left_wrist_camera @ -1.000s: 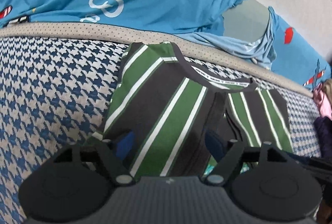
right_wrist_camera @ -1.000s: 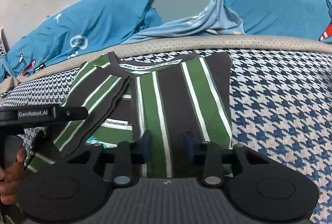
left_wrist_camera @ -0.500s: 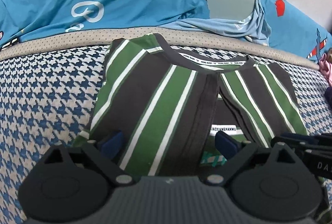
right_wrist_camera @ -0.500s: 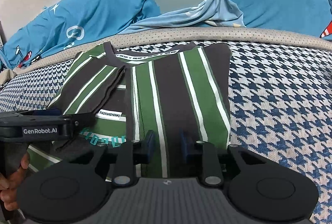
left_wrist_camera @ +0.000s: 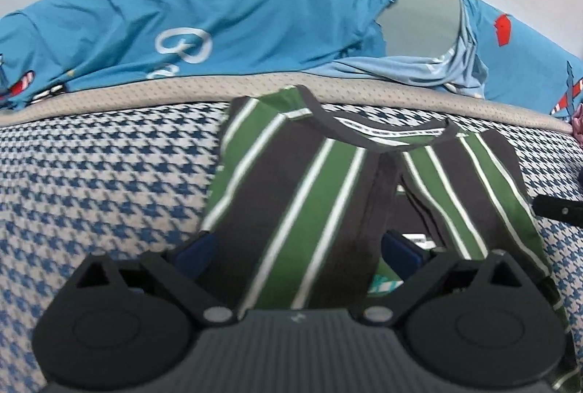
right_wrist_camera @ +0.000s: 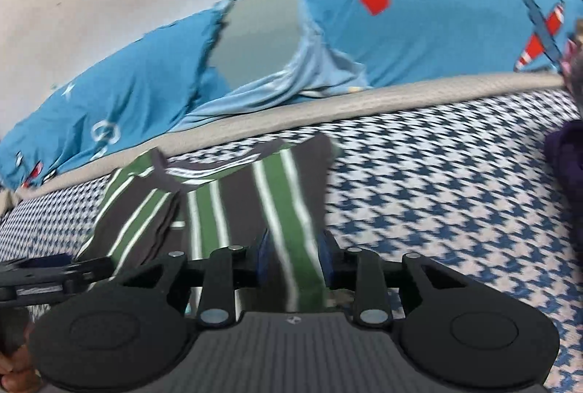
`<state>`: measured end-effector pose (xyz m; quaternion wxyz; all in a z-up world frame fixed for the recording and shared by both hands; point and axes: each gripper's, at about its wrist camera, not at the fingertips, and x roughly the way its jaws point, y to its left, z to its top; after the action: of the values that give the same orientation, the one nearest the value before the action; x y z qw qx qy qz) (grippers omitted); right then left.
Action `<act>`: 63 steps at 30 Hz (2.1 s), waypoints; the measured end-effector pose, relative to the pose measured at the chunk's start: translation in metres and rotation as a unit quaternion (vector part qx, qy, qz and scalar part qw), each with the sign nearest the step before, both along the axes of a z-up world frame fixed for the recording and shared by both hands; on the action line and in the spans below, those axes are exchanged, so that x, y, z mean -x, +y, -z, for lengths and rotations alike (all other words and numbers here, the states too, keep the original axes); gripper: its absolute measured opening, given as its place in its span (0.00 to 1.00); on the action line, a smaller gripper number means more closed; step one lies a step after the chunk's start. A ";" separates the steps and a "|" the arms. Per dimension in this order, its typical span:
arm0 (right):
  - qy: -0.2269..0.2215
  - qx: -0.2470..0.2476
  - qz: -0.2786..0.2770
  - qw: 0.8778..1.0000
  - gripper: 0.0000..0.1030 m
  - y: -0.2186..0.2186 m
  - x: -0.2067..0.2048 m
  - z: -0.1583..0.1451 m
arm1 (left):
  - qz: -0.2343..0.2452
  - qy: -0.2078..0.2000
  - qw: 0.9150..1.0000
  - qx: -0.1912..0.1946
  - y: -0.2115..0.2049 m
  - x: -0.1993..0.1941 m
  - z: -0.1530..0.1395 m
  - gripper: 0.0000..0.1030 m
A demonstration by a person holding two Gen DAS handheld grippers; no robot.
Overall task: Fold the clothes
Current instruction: 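Open the left tool and lift it off the folded side, then grasp the folded panel edge with the right tool and lift it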
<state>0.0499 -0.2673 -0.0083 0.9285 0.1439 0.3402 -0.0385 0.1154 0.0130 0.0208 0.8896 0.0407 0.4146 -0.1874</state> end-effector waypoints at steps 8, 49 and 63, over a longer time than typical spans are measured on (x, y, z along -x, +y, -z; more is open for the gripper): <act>0.025 -0.056 0.020 0.998 0.36 -0.023 0.003 0.016 | -0.041 0.039 0.998 0.010 0.030 0.014 -0.003 1.00; -0.018 0.035 -0.044 0.998 0.07 0.017 -0.007 0.025 | -0.026 0.071 0.996 -0.036 0.053 0.030 0.010 1.00; -0.067 0.021 -0.058 0.996 0.07 0.056 0.000 -0.006 | -0.032 0.065 0.997 -0.029 0.073 0.034 0.015 1.00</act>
<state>0.0498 -0.2117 -0.0023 0.9527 0.1063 0.2840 0.0178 0.0809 0.0856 0.0055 0.8647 0.0411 0.4779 -0.1492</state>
